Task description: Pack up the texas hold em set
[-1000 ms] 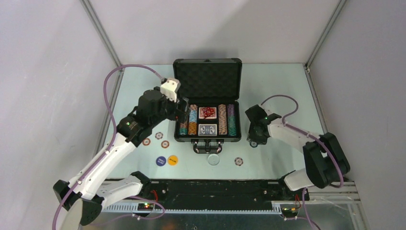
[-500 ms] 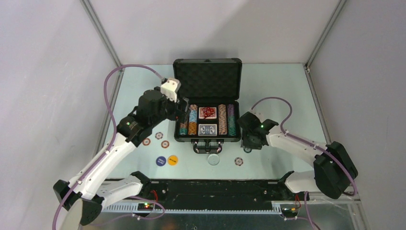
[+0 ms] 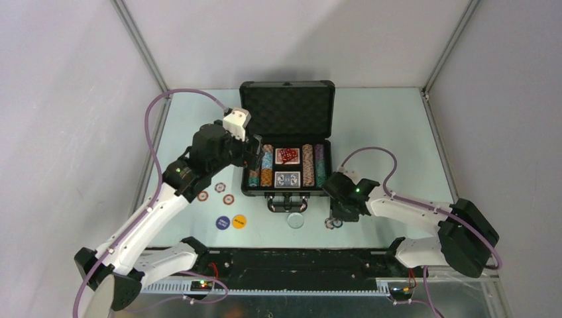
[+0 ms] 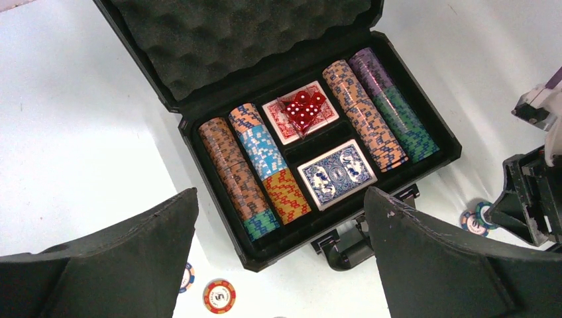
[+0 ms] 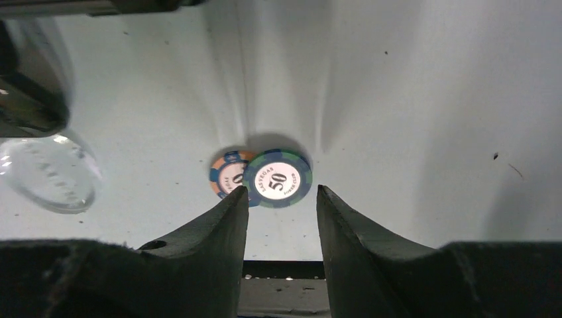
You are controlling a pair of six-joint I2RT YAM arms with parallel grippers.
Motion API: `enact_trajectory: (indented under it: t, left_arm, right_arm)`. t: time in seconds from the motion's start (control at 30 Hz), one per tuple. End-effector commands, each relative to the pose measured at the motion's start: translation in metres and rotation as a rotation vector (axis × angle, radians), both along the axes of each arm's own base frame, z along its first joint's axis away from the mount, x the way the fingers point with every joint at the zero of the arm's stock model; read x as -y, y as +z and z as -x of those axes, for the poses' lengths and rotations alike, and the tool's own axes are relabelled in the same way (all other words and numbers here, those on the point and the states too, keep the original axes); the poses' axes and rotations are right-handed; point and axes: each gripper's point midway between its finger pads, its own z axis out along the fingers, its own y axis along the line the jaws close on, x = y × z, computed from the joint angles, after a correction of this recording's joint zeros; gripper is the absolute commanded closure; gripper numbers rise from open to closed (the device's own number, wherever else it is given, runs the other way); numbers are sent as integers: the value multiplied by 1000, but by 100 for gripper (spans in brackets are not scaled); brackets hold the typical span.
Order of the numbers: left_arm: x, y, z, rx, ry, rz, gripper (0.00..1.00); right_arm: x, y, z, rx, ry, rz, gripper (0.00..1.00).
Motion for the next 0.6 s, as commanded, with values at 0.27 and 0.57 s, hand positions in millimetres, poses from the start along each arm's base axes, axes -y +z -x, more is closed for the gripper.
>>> enact_trajectory:
  t: [0.27, 0.57]
  left_arm:
    - [7, 6, 0, 5, -19, 35, 0]
    - [7, 5, 0, 5, -20, 34, 0]
  right_arm:
    - [-11, -15, 3, -12, -27, -29, 52]
    - [-5, -17, 3, -15, -33, -4, 39]
